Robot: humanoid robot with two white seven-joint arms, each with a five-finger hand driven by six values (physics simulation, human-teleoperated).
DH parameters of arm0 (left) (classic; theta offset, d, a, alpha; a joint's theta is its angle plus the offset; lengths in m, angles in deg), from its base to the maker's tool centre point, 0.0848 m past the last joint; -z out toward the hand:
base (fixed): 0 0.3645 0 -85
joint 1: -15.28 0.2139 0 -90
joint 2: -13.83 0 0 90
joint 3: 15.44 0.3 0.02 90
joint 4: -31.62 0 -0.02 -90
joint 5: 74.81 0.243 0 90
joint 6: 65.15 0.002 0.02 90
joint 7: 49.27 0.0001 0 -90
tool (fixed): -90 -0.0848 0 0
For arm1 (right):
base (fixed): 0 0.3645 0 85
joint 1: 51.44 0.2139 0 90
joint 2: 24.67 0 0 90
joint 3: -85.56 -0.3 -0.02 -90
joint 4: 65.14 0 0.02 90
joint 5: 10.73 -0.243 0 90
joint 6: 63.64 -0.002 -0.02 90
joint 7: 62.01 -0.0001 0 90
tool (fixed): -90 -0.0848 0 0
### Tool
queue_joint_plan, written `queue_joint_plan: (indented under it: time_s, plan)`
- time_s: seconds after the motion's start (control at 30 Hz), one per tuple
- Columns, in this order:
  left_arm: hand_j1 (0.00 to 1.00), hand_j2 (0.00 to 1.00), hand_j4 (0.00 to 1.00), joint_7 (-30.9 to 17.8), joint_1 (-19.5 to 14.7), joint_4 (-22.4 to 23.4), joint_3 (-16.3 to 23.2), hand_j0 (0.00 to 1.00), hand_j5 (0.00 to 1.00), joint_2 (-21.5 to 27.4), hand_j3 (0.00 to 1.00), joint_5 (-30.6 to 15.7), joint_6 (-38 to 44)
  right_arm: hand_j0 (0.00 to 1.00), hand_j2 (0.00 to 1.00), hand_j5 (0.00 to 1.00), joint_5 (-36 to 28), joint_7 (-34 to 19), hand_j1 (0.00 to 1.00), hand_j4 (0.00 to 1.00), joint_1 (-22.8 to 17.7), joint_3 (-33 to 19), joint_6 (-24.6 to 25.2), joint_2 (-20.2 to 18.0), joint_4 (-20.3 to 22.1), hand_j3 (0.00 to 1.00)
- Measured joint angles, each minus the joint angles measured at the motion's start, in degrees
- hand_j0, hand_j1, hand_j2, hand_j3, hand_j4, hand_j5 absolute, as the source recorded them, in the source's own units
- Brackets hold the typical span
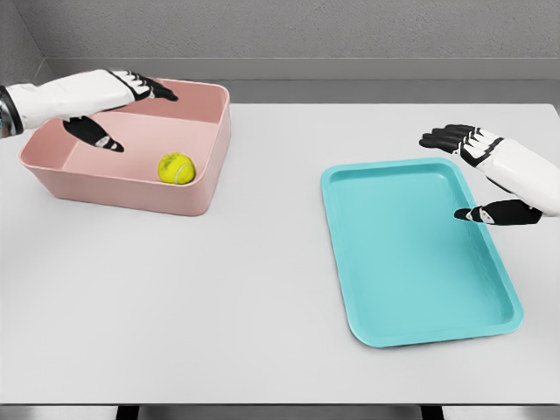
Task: Put the tennis from the blue tray into the pink basket with both arms
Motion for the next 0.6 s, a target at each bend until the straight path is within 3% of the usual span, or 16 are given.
queue_joint_plan:
  time_s: [0.23, 0.33, 0.4, 0.6]
  plan:
    - [1.0, 1.0, 1.0, 0.0, 0.7, -1.4, -0.9, 1.0, 1.0, 2.8, 1.0, -1.6, 0.0, 1.0, 1.0, 1.0, 0.0, 0.0, 1.0, 1.0, 0.0, 0.0, 0.0, 0.0, 0.0, 1.0]
    - [1.0, 1.0, 1.0, 0.0, 3.0, -1.9, -1.7, 1.0, 1.0, 4.6, 1.0, -2.1, 0.0, 1.0, 1.0, 1.0, 0.0, 0.0, 1.0, 1.0, 0.0, 0.0, 0.0, 0.0, 0.0, 1.0]
    - [1.0, 1.0, 1.0, 0.0, 4.5, -3.6, -1.9, 1.0, 1.0, 6.5, 1.0, -2.3, 0.0, 1.0, 1.0, 1.0, 0.0, 0.0, 1.0, 1.0, 0.0, 0.0, 0.0, 0.0, 0.0, 1.0]
    - [1.0, 1.0, 1.0, 0.0, 4.6, -7.4, -3.0, 1.0, 1.0, 11.1, 1.0, -2.6, 0.0, 1.0, 1.0, 1.0, 0.0, 0.0, 1.0, 1.0, 0.0, 0.0, 0.0, 0.0, 0.0, 1.0]
